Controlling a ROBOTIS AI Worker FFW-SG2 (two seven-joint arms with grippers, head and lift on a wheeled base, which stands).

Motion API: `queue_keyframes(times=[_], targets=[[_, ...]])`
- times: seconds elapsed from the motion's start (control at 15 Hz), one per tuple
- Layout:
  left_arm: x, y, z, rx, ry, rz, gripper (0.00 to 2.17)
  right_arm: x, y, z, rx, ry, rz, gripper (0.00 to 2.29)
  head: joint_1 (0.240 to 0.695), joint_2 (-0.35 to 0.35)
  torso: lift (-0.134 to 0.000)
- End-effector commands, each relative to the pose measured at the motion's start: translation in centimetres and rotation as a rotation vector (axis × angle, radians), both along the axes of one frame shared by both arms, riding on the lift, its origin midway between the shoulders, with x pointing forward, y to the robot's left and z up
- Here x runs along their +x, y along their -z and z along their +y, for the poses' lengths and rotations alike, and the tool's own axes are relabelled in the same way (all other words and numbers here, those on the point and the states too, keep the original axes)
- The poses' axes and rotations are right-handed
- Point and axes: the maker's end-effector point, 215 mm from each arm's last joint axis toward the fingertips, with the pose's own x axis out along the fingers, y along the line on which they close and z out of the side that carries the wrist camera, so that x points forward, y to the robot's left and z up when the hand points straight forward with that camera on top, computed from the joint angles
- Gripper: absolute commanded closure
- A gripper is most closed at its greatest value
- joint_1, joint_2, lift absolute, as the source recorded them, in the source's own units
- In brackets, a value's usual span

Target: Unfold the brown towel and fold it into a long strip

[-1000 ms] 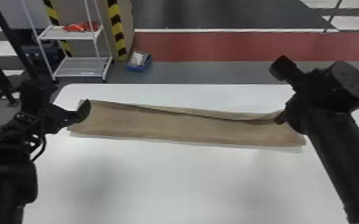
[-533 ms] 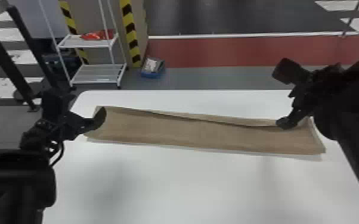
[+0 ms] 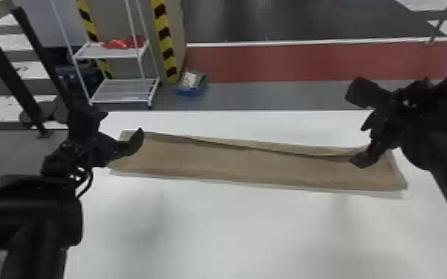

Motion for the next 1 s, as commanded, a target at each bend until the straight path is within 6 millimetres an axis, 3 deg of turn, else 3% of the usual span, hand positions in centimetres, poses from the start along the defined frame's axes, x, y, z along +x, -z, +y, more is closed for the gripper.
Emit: queue_keyframes(times=[0.0,0.33,0.93], targets=[[1.3,-0.2,-1.9,0.002,0.037,-0.010,0.08,-0.2,0.4,-1.3,0.003,0.032,0.009,0.00,0.677,0.071,-0.123],[3.1,-0.5,-4.6,0.006,0.081,-0.016,0.08,0.0,1.5,-4.7,-0.014,0.152,-0.003,0.00,0.672,0.014,-0.123],[3.4,-0.6,-5.0,0.006,0.087,-0.016,0.08,0.4,1.3,-6.5,-0.008,0.245,-0.011,0.12,0.666,-0.028,-0.123]])
